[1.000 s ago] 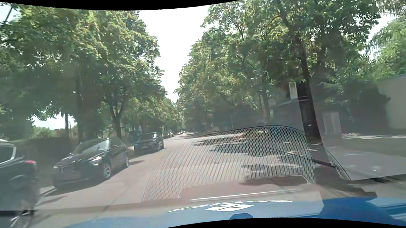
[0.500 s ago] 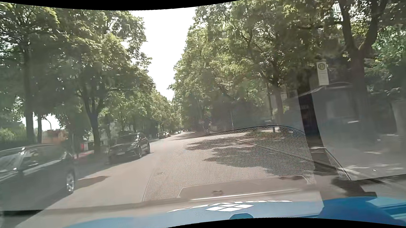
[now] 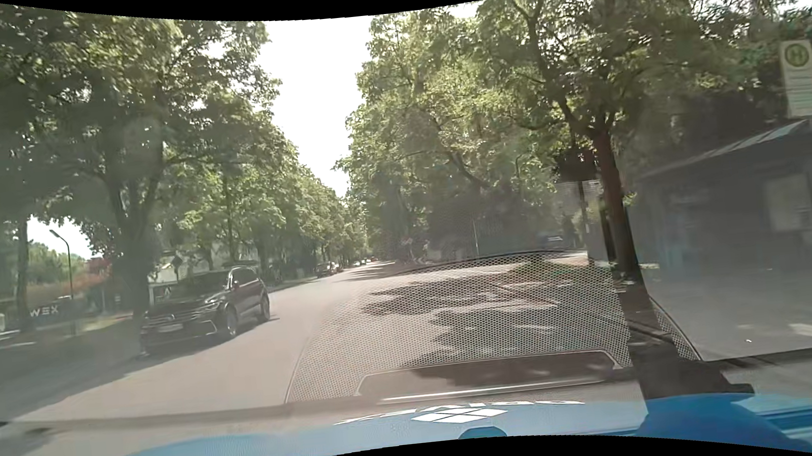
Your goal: Follow the waypoints while adhering to traffic rules and regulations
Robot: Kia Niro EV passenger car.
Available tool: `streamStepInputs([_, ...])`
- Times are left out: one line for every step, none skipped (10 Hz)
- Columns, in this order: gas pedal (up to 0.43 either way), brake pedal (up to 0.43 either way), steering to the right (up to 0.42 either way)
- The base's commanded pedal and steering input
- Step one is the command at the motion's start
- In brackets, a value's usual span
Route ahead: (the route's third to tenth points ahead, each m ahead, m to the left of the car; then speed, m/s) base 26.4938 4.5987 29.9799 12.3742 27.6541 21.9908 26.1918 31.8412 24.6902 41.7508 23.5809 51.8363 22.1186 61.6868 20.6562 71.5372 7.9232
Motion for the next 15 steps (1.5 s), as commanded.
streamStepInputs([0.0,0.0,-0.029])
streamStepInputs([0.0,0.0,-0.028])
streamStepInputs([0.0,0.0,-0.029])
streamStepInputs([0.0,0.0,-0.028])
streamStepInputs([0.039,0.0,-0.029])
streamStepInputs([0.059,0.0,-0.03])
streamStepInputs([0.059,0.0,-0.03])
streamStepInputs([0.059,0.0,-0.03])
streamStepInputs([0.059,0.0,-0.03])
streamStepInputs([0.059,0.0,-0.03])
streamStepInputs([0.059,0.0,-0.031])
streamStepInputs([0.059,0.0,-0.031])
streamStepInputs([0.059,0.0,-0.032])
streamStepInputs([0.059,0.0,-0.034])
streamStepInputs([0.059,0.0,-0.035])
